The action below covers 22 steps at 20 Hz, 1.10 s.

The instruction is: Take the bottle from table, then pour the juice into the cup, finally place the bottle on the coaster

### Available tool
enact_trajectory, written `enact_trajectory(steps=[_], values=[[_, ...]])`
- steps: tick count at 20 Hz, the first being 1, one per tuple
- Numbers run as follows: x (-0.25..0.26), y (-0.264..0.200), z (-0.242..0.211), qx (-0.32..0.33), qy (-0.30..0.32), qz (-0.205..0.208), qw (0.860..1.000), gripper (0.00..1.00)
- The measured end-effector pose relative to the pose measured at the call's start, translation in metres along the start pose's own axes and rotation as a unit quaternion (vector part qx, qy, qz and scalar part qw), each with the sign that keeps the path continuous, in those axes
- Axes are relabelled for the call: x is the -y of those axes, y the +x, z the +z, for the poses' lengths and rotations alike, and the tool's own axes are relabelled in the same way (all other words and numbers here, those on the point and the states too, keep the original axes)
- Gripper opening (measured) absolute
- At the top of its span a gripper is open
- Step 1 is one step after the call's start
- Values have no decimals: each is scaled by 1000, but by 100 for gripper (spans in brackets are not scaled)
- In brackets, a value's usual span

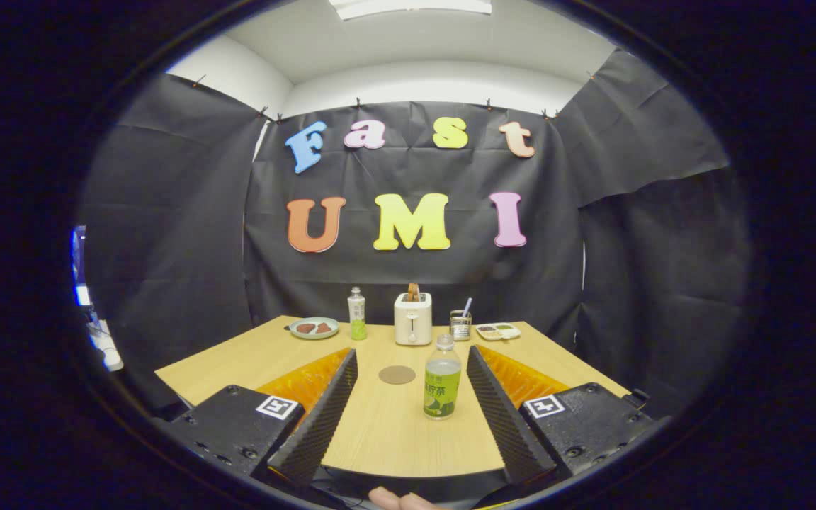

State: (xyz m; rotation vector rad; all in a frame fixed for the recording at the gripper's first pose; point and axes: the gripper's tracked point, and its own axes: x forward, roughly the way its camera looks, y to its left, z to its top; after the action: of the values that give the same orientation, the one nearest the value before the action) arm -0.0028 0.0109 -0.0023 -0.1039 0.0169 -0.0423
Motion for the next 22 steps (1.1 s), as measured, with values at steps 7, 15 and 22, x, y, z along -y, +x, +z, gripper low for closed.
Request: enact_trajectory(steps=[7,15,22], values=[[3,-3,2,8,-5,-5,1000,100],[9,8,-11,6,3,-6,1000,100],[23,55,-42,-3,4,-15,1000,100]])
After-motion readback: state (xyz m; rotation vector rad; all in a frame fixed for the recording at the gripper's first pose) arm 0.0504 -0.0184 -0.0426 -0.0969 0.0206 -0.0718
